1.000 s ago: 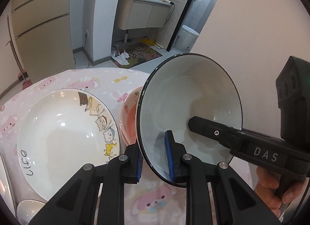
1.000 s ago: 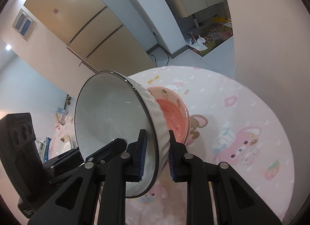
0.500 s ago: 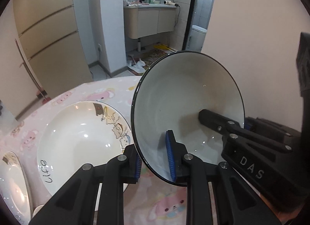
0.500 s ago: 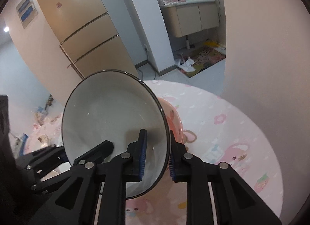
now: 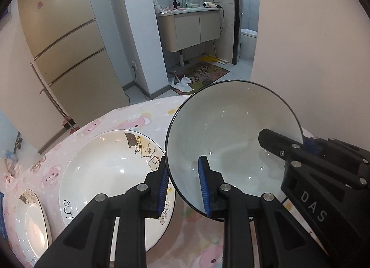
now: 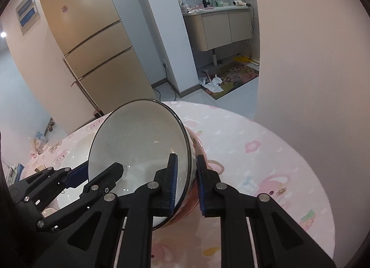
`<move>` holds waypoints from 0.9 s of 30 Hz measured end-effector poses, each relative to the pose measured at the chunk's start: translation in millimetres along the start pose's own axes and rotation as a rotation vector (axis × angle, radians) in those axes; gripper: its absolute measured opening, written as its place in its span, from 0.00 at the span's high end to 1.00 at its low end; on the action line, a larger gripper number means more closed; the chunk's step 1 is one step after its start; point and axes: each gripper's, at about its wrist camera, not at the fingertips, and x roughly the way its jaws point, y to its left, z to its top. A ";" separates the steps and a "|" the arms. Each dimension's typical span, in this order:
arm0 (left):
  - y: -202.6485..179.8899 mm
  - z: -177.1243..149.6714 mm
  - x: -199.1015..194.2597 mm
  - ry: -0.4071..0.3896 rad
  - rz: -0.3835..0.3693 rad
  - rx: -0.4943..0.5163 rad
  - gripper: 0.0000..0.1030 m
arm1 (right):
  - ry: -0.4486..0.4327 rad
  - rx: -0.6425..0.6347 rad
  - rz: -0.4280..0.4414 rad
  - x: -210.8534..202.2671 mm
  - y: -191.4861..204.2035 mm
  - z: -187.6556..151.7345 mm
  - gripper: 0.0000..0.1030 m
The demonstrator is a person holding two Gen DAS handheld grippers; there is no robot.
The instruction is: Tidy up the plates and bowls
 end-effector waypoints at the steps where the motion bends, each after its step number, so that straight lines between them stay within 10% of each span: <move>1: 0.4 0.1 0.4 -0.001 -0.003 -0.004 0.75 | -0.001 0.000 0.004 0.5 0.5 0.8 0.86; 9: 14.3 -3.4 -7.8 -0.024 -0.029 -0.050 0.69 | -0.056 -0.013 0.050 2.6 -0.6 0.4 0.81; 13: 21.9 -8.0 -28.3 -0.106 -0.045 -0.060 0.32 | -0.045 -0.031 0.062 2.1 1.6 3.1 0.79; 27: 44.9 -16.2 -104.8 -0.310 -0.079 -0.092 0.22 | -0.156 -0.029 -0.010 -49.8 -6.8 9.5 0.76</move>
